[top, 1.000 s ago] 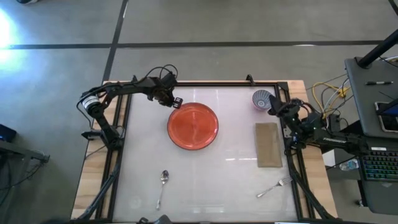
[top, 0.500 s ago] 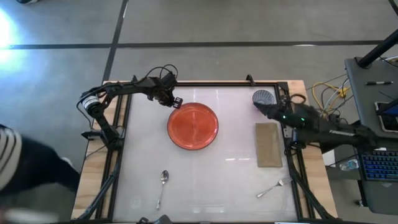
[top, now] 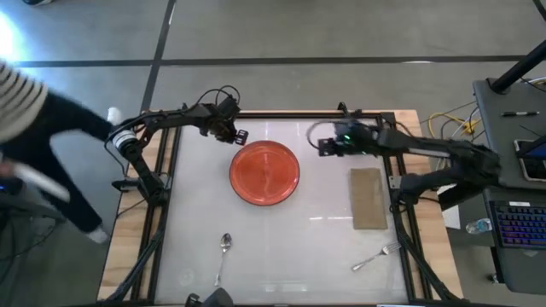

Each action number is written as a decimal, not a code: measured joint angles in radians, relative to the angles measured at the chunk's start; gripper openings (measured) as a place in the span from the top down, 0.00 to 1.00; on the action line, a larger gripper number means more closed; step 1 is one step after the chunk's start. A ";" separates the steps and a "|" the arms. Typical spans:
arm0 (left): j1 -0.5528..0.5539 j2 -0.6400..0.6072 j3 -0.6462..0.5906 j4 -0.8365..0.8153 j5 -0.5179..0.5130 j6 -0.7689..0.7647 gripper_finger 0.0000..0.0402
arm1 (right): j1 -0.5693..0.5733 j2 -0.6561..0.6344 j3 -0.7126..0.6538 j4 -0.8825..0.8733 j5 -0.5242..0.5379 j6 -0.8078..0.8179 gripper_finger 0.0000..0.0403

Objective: Set table place
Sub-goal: Move the orange plate to the center of the table

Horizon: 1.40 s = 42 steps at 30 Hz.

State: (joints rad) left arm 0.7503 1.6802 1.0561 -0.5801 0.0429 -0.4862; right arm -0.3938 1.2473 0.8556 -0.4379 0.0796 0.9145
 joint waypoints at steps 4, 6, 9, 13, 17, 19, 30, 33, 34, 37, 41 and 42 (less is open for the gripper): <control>0.016 0.000 -0.002 0.012 0.017 0.000 1.00 | -0.062 0.183 0.095 -0.001 -0.101 -0.079 0.98; 0.015 0.000 -0.010 0.022 0.038 -0.002 1.00 | -0.073 0.263 0.149 -0.003 -0.131 -0.112 0.98; 0.009 0.000 -0.030 0.029 0.070 -0.006 1.00 | -0.080 0.372 0.232 -0.033 -0.151 -0.151 0.98; -0.012 0.001 -0.063 0.026 0.080 -0.006 1.00 | -0.080 0.506 0.342 -0.098 -0.165 -0.207 0.98; -0.022 0.001 -0.082 0.044 0.080 -0.006 1.00 | -0.078 0.599 0.422 -0.153 -0.161 -0.242 0.98; -0.025 0.001 -0.096 0.077 0.080 -0.008 1.00 | -0.078 0.629 0.451 -0.166 -0.161 -0.257 0.98; -0.048 0.001 -0.127 0.129 0.074 -0.032 1.00 | -0.078 0.718 0.497 -0.192 -0.157 -0.280 0.98; -0.059 0.001 -0.127 0.129 0.072 -0.032 1.00 | -0.078 0.735 0.492 -0.195 -0.158 -0.285 0.98; -0.062 0.001 -0.127 0.129 0.072 -0.032 1.00 | -0.078 0.739 0.491 -0.194 -0.158 -0.287 0.98; -0.071 0.001 -0.127 0.129 0.074 -0.032 1.00 | -0.076 0.748 0.490 -0.194 -0.159 -0.287 0.98; -0.089 0.001 -0.128 0.130 0.075 -0.032 1.00 | -0.063 0.745 0.490 -0.193 -0.162 -0.288 0.98; -0.095 0.001 -0.129 0.130 0.074 -0.032 1.00 | -0.060 0.743 0.490 -0.192 -0.162 -0.289 0.98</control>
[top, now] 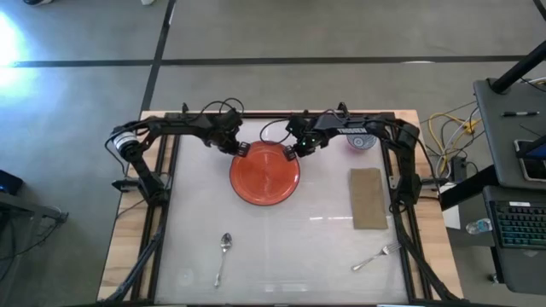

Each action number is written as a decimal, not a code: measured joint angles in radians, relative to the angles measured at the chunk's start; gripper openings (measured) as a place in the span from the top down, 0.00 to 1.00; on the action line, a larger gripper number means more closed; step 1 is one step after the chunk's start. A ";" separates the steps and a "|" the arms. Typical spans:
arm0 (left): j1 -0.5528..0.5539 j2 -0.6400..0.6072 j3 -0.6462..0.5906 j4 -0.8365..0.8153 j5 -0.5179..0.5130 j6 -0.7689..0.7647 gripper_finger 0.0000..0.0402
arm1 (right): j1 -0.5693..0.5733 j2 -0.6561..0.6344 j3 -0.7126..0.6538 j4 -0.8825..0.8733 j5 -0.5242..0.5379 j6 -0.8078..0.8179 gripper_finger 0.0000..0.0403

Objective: Set table place
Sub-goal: Move the orange plate to the center of the table

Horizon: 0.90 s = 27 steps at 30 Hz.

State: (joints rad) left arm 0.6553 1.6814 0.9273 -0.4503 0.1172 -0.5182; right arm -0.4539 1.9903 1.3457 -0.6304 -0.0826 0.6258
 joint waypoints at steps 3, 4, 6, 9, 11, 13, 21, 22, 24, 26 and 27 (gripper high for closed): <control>-0.022 0.000 -0.001 0.000 -0.006 0.000 1.00 | 0.016 -0.003 0.000 -0.001 0.000 -0.007 0.98; -0.031 0.000 -0.001 0.000 -0.009 0.000 1.00 | 0.022 -0.004 -0.001 -0.001 0.000 -0.008 0.98; -0.049 0.000 -0.001 0.000 -0.011 -0.004 1.00 | 0.037 -0.004 -0.007 -0.005 0.004 -0.010 0.98; -0.070 0.000 -0.001 -0.001 -0.012 -0.026 1.00 | 0.061 -0.004 -0.015 -0.014 0.004 -0.008 0.98; -0.086 0.000 -0.001 -0.003 -0.015 -0.029 1.00 | 0.075 -0.006 -0.018 -0.027 0.004 -0.003 0.98; -0.104 0.000 -0.002 -0.005 -0.018 -0.050 1.00 | 0.090 -0.006 -0.020 -0.038 0.003 -0.002 0.98; -0.203 0.000 -0.002 -0.004 -0.006 -0.105 1.00 | 0.146 -0.017 -0.024 -0.120 0.030 0.013 0.98; -0.216 0.000 -0.002 -0.003 0.002 -0.109 1.00 | 0.152 -0.021 -0.025 -0.132 0.040 0.013 0.98; -0.243 0.000 -0.002 -0.001 0.018 -0.132 1.00 | 0.162 -0.033 -0.026 -0.158 0.050 0.016 0.98; -0.268 0.000 -0.002 -0.001 0.033 -0.136 1.00 | 0.172 -0.043 -0.029 -0.177 0.052 0.017 0.98; -0.281 0.000 -0.002 0.000 0.031 -0.140 1.00 | 0.177 -0.052 -0.033 -0.178 0.055 0.022 0.98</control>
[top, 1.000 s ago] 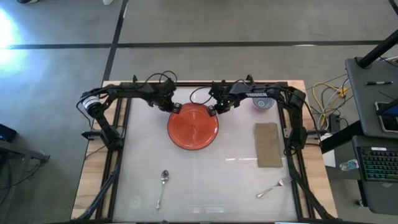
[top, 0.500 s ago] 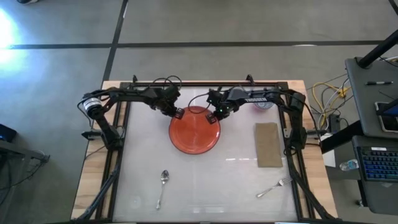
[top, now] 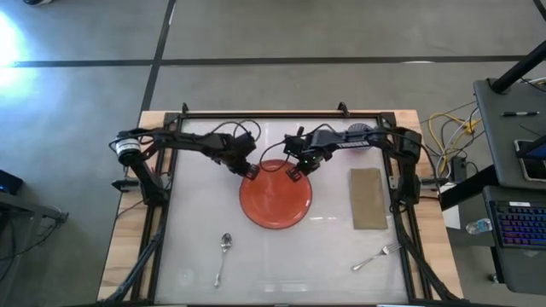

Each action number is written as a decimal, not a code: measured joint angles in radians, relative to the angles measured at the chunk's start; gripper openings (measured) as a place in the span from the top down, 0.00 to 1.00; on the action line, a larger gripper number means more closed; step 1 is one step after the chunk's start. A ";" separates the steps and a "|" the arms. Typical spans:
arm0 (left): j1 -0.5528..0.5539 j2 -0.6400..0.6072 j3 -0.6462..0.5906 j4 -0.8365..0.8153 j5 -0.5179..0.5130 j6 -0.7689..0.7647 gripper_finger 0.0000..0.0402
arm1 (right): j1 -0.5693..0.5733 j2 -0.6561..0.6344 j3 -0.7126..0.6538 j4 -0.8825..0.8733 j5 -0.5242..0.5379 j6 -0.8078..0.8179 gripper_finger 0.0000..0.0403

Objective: Set table place
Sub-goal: Move the orange plate to the center of the table

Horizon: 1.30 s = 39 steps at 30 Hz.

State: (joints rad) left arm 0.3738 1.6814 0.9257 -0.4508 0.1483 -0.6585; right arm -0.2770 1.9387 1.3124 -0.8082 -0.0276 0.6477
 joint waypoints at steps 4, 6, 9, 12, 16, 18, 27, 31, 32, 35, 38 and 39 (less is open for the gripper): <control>-0.039 0.000 0.000 -0.001 -0.017 -0.022 1.00 | 0.023 -0.029 -0.013 -0.008 0.006 0.031 0.98; -0.052 0.000 0.000 -0.001 -0.032 -0.042 1.00 | 0.035 -0.041 -0.019 -0.010 0.006 0.044 0.98; -0.068 0.000 0.000 -0.001 -0.048 -0.045 1.00 | 0.053 -0.048 -0.028 -0.011 0.005 0.048 0.98; -0.078 0.000 0.000 -0.001 -0.053 -0.069 1.00 | 0.070 -0.048 -0.042 -0.009 -0.002 0.051 0.98; -0.093 0.000 0.000 0.000 -0.055 -0.080 1.00 | 0.087 -0.046 -0.071 -0.009 0.002 0.079 0.98; -0.099 0.000 0.000 0.001 -0.055 -0.094 1.00 | 0.090 -0.046 -0.085 -0.009 0.024 0.097 0.98; -0.120 0.001 0.002 0.037 -0.035 -0.121 1.00 | 0.088 -0.047 -0.092 -0.027 0.103 0.113 0.98; -0.122 0.001 0.002 0.037 -0.046 -0.121 1.00 | 0.087 -0.047 -0.092 -0.027 0.110 0.115 0.98; -0.122 0.001 0.002 0.036 -0.046 -0.121 1.00 | 0.087 -0.047 -0.092 -0.027 0.115 0.115 0.98; -0.122 0.001 0.002 0.036 -0.056 -0.117 1.00 | 0.087 -0.049 -0.092 -0.027 0.151 0.120 0.98; -0.122 0.000 0.002 0.025 -0.085 -0.112 1.00 | 0.087 -0.062 -0.092 -0.027 0.205 0.122 0.98; -0.120 0.000 0.002 0.022 -0.094 -0.108 1.00 | 0.087 -0.069 -0.092 -0.027 0.221 0.123 0.98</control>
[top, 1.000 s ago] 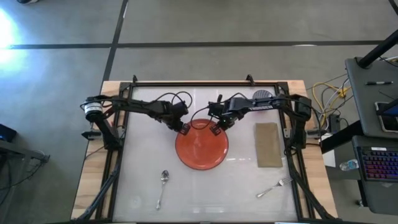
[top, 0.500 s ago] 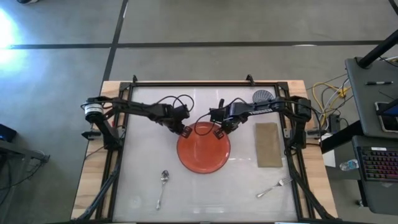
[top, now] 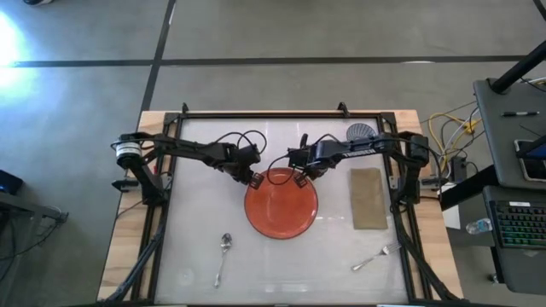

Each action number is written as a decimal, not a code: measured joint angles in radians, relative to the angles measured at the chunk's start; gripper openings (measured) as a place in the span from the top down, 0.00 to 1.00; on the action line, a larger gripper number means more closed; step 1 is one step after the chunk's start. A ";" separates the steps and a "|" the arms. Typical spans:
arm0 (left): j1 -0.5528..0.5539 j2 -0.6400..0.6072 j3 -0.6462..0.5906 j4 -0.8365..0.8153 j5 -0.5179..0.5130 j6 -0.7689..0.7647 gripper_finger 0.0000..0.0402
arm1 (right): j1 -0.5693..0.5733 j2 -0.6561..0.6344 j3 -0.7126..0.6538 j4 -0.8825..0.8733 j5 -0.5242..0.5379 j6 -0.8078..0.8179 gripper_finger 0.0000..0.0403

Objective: Set table place
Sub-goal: Move the orange plate to the center of the table, then put the blue bowl on the orange plate

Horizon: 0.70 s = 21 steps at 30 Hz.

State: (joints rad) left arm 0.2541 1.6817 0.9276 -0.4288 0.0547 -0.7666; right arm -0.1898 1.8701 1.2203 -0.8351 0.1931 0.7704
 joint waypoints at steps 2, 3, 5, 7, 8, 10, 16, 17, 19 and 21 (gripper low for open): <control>0.001 -0.001 0.001 -0.001 -0.008 0.016 1.00 | -0.004 -0.020 0.000 0.001 0.018 0.000 0.98; 0.001 -0.005 0.002 -0.003 -0.009 0.019 1.00 | -0.006 -0.032 0.000 0.001 0.020 -0.001 0.98; 0.001 -0.018 0.006 -0.002 -0.009 0.021 1.00 | -0.015 -0.065 0.000 0.003 0.022 -0.004 0.98; 0.002 -0.035 0.010 0.002 -0.011 0.022 1.00 | -0.025 -0.104 0.000 0.005 0.028 -0.015 0.98; 0.003 -0.043 0.013 0.001 -0.013 0.023 1.00 | -0.031 -0.125 0.000 0.005 0.028 -0.029 0.98; 0.007 -0.060 0.017 0.001 -0.014 0.040 1.00 | -0.046 -0.171 0.000 0.005 0.021 -0.081 0.98; 0.009 -0.119 0.032 0.002 -0.019 0.050 1.00 | -0.111 -0.300 0.001 -0.117 0.021 -0.202 0.98; 0.010 -0.126 0.034 0.005 -0.019 0.050 1.00 | -0.131 -0.315 0.001 -0.147 0.022 -0.204 0.97; 0.011 -0.141 0.035 -0.001 -0.016 0.050 1.00 | -0.175 -0.338 -0.001 -0.195 0.028 -0.209 0.95; 0.013 -0.149 0.042 0.008 -0.013 0.050 1.00 | -0.219 -0.358 -0.010 -0.215 0.028 -0.227 0.91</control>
State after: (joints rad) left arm 0.2668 1.5331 0.9692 -0.4206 0.0416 -0.7162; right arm -0.4092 1.5123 1.2101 -1.0505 0.2216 0.5439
